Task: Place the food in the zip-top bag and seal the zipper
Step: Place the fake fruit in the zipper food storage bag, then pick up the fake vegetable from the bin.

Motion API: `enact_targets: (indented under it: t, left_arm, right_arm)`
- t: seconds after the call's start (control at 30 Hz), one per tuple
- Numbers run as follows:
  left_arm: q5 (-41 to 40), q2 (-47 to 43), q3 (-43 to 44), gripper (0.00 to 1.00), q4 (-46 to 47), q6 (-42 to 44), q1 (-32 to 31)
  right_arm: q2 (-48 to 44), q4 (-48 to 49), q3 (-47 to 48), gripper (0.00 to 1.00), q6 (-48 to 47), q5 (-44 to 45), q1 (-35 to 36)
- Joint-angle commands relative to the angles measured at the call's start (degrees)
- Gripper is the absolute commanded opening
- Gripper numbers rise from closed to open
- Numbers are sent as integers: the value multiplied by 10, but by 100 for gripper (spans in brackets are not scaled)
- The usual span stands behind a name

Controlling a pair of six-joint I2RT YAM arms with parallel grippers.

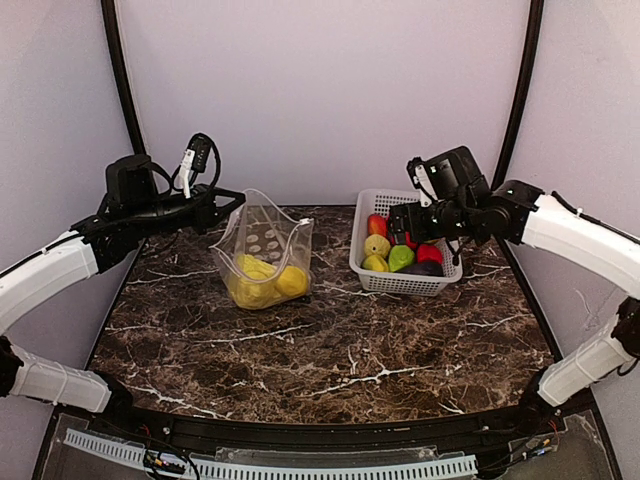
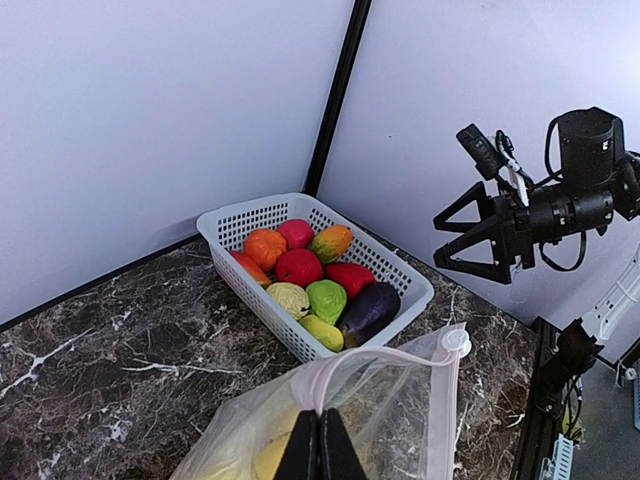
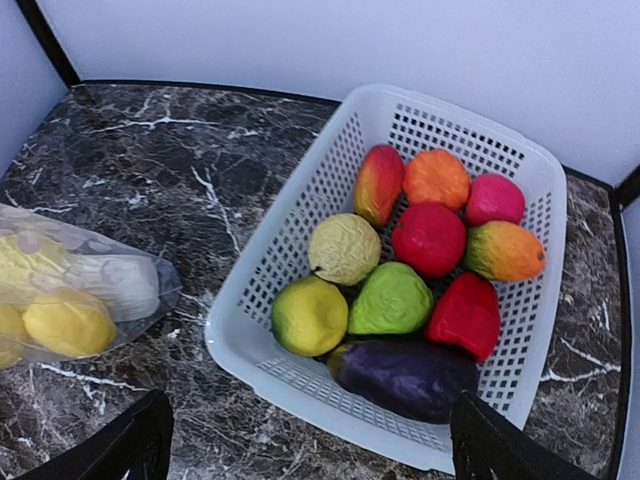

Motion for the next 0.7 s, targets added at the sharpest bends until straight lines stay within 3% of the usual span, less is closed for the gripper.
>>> enact_targets:
  t: [0.0, 0.4, 0.67]
  left_arm:
    - [-3, -13, 1, 1, 4, 8, -3]
    - [-1, -16, 1, 1, 5, 8, -3]
    - [2, -16, 1, 1, 6, 5, -3]
  right_arm:
    - [11, -14, -35, 92, 31, 15, -49]
    - [111, -14, -31, 79, 29, -51, -154]
    - [188, -11, -9, 75, 24, -38, -193]
